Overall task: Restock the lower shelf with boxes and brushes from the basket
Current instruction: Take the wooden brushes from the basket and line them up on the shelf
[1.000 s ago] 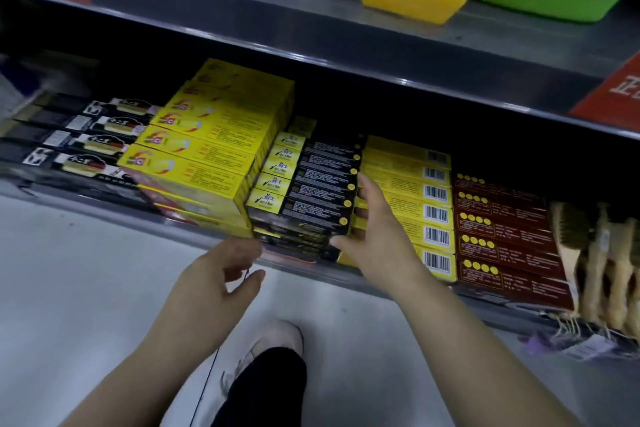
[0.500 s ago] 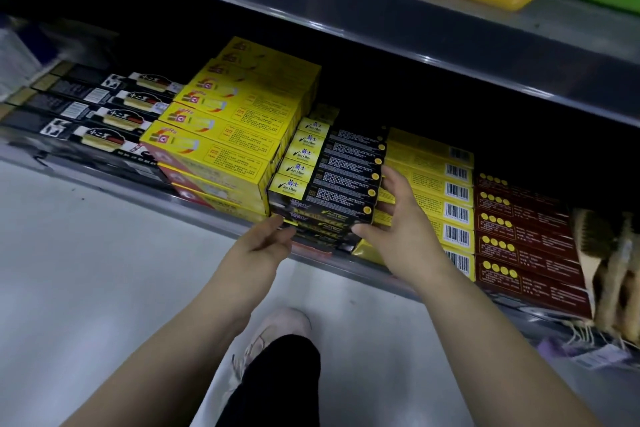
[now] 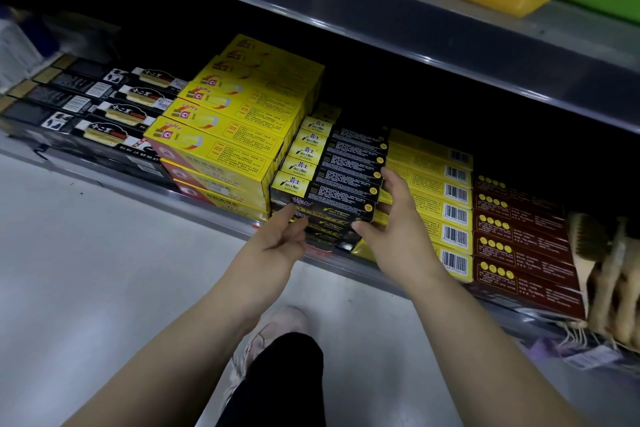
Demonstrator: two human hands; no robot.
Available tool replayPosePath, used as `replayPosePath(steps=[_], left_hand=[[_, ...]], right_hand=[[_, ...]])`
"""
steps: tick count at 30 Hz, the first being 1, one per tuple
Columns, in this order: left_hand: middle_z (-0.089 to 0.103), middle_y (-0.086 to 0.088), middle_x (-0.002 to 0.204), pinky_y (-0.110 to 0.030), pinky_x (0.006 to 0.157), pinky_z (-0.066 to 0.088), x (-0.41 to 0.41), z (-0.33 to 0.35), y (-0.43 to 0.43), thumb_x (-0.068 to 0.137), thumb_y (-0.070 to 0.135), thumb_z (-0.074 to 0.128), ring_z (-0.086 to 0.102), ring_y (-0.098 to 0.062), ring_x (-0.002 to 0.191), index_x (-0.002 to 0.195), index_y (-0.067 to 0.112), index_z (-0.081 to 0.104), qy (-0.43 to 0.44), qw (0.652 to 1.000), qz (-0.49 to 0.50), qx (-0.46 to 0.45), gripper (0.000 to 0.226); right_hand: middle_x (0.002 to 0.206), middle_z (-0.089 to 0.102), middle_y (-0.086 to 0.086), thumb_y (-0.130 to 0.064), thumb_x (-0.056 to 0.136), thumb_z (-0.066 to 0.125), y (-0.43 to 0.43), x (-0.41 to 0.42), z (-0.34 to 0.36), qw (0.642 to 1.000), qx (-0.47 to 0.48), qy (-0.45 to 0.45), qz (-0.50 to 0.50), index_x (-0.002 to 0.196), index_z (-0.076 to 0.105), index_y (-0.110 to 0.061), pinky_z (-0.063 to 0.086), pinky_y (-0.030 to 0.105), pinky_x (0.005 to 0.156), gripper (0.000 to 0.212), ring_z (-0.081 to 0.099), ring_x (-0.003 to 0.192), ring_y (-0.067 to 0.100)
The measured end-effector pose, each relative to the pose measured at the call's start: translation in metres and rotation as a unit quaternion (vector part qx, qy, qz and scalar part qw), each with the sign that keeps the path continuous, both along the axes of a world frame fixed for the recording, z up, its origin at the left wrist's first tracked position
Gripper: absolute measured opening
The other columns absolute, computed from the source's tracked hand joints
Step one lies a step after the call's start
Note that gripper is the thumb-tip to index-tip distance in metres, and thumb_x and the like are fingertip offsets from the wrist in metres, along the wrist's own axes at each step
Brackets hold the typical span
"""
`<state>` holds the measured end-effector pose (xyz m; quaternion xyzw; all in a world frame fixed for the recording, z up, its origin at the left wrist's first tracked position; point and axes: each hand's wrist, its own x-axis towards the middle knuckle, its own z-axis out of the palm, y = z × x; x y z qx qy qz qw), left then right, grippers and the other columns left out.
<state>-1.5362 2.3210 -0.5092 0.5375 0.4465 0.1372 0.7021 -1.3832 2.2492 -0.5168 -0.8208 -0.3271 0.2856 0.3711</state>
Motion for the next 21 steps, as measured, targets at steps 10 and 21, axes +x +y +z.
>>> replayPosePath(steps=[10,21], left_hand=[[0.072,0.007,0.082,-0.004,0.068,0.043,-0.039,0.026,0.030,0.088,-0.006,0.053,0.063,-0.002,0.079,0.085,0.023,0.069,-0.026,0.975,0.008,0.219,0.033],[0.052,0.016,0.131,-0.020,0.100,0.032,-0.073,0.018,0.182,0.081,0.025,0.043,0.048,0.002,0.118,0.130,0.035,0.049,0.032,0.964,0.102,0.246,0.051]], right_hand=[[0.145,0.026,-0.011,-0.035,0.082,0.069,0.014,-0.014,0.036,0.992,-0.004,-0.100,0.079,0.142,0.028,-0.032,0.023,0.023,0.106,0.072,0.025,0.134,0.012],[0.149,0.023,-0.003,-0.027,0.077,0.075,0.090,-0.067,0.039,0.992,-0.009,-0.052,0.118,0.147,0.016,-0.023,0.037,0.034,0.107,0.092,0.040,0.130,0.020]])
